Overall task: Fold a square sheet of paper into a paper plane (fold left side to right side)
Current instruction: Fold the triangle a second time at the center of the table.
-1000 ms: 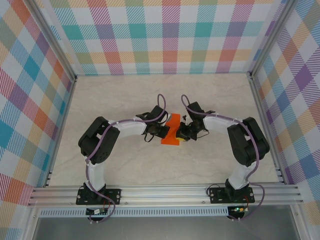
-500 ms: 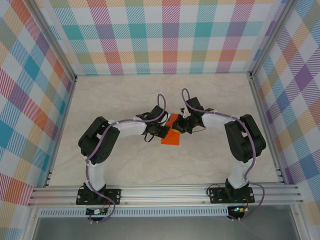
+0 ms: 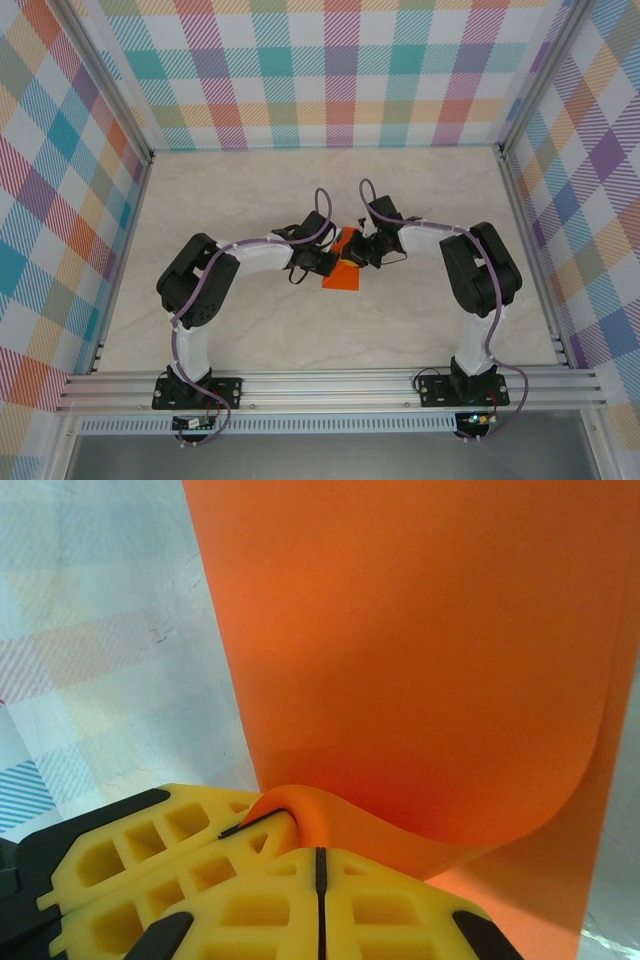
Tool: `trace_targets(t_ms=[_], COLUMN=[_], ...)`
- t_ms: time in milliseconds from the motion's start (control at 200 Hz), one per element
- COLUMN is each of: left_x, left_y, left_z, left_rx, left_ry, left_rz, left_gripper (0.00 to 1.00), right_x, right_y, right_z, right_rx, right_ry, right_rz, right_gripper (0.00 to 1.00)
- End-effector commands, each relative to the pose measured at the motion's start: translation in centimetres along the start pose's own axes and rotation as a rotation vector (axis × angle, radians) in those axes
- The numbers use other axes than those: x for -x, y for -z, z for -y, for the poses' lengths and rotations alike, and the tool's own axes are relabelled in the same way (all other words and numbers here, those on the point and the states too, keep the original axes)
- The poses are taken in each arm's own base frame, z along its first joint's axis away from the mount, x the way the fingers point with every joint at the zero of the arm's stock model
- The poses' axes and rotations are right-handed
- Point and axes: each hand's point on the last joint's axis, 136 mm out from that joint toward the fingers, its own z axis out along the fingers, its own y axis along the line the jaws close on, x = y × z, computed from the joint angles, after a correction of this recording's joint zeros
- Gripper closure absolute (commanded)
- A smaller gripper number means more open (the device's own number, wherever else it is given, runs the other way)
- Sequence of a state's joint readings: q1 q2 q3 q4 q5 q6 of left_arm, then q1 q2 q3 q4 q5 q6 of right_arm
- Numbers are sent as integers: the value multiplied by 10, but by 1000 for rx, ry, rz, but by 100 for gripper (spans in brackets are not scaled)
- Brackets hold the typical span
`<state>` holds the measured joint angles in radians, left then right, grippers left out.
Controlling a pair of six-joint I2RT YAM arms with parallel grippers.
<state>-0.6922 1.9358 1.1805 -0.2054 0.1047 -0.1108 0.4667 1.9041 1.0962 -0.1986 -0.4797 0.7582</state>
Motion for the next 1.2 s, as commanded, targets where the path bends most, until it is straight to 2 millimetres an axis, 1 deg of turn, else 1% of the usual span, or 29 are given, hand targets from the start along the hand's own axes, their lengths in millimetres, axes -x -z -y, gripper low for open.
trace_targets(t_ms=[0, 495, 710, 795, 870, 935, 1030, 1040, 1130, 1195], left_x=[-9, -10, -10, -6, 0, 8, 24, 20, 28, 29], left_y=[0, 0, 2, 5, 12, 20, 39, 40, 60, 72], left_z=[-6, -6, -7, -4, 0, 4, 11, 11, 14, 17], left_rx=[9, 9, 12, 3, -8, -23, -44, -40, -48, -57], left_ry=[-3, -7, -11, -8, -1, 3, 2, 5, 4, 5], left_rz=[-26, -33, -34, -26, -11, 8, 57, 39, 70, 89], left_gripper=[100, 100, 100, 100, 100, 94, 84, 83, 75, 69], right_x=[-1, -2, -7, -11, -15, -18, -21, -21, -21, -21], right_y=[-4, -9, -9, -10, -11, -12, -13, -13, -13, -14], right_z=[4, 26, 41, 48, 53, 57, 61, 61, 62, 60], right_rx=[-26, -122, -180, -195, -204, -208, -212, -212, -208, -201], right_ry=[19, 36, 31, 22, 16, 12, 9, 9, 8, 7], right_rz=[-6, -11, -21, -30, -36, -42, -46, -46, -46, -45], right_gripper=[93, 92, 92, 92, 92, 92, 92, 92, 92, 92])
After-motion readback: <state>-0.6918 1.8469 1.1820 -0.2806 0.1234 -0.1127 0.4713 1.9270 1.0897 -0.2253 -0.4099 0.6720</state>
